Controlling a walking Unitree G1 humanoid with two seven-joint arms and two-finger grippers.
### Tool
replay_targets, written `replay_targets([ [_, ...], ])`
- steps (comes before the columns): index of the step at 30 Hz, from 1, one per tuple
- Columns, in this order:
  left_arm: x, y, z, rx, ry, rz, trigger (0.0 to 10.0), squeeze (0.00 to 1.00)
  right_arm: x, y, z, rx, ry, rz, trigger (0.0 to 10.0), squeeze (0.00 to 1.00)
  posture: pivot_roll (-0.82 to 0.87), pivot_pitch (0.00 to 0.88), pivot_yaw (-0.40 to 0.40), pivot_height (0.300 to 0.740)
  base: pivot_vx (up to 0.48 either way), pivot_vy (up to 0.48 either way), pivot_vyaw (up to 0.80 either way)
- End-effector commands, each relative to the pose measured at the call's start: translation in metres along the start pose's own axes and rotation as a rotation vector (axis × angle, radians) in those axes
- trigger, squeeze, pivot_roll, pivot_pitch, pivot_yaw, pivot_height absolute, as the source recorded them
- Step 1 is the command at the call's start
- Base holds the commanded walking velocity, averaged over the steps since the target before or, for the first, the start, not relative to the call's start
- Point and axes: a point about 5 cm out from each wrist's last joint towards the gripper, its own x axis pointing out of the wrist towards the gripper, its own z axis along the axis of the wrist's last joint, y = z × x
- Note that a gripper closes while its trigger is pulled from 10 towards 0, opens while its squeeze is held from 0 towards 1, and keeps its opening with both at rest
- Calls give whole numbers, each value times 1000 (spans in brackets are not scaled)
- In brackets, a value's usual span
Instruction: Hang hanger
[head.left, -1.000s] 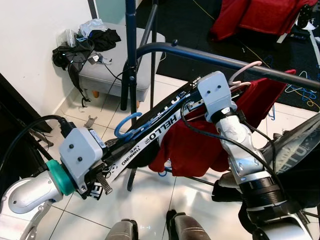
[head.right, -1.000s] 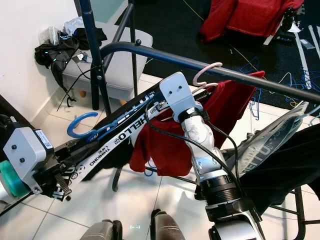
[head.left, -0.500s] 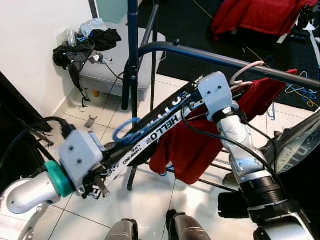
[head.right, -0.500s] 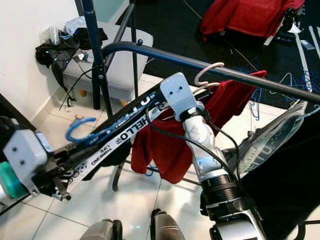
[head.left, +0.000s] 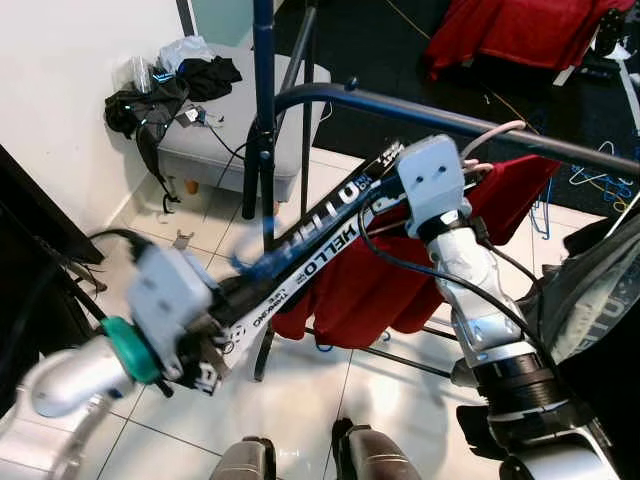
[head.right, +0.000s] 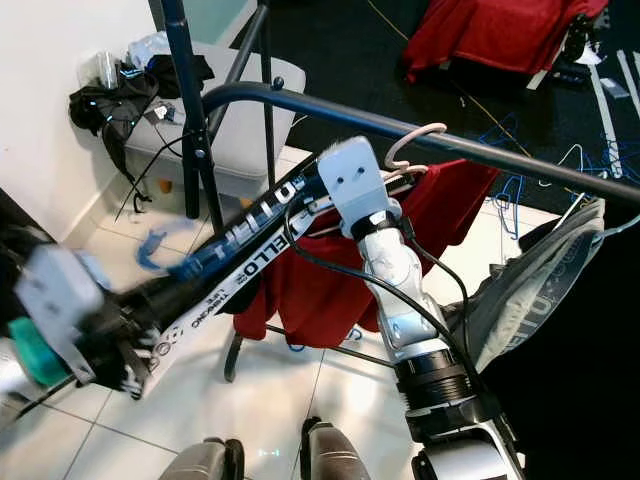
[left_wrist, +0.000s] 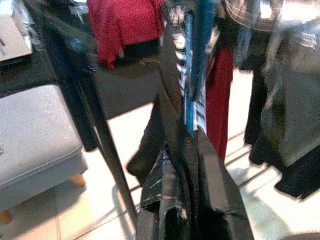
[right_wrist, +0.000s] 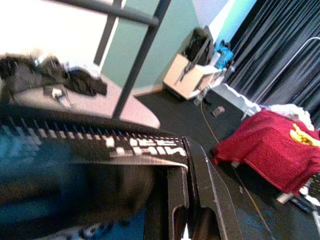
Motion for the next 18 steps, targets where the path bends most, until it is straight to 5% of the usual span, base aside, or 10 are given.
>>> replay_targets([
  [1, -6, -2, 3, -24, -5, -24, 10000, 0, -7, -8, -21, -16, 103, -42, 0, 0, -1, 141, 11, 740, 0, 0, 0],
  [3, -14, -12, 3, 6, 39, -123, 10000, 0, -7, -11, -24, -20, 116, -56, 0, 0, 3, 145, 9, 740, 0, 0, 0],
  [6, -14, -12, 3, 6, 39, -123, 10000, 0, -7, -11, -24, -20, 116, -56, 0, 0, 3, 145, 9, 740, 0, 0, 0],
  [8, -23, -25, -7, 83, 127, -236, 10000, 0, -5, -14, -24, -20, 116, -67, 0, 0, 12, 146, 9, 740, 0, 0, 0],
  [14, -24, -31, -17, 141, 174, -278, 10000, 0, -4, -15, -23, -13, 110, -72, 0, 0, 6, 146, 7, 740, 0, 0, 0],
  [18, -13, -20, -2, 19, 69, -174, 10000, 0, -6, -9, -24, -8, 115, -42, 0, 0, 6, 146, 7, 740, 0, 0, 0],
])
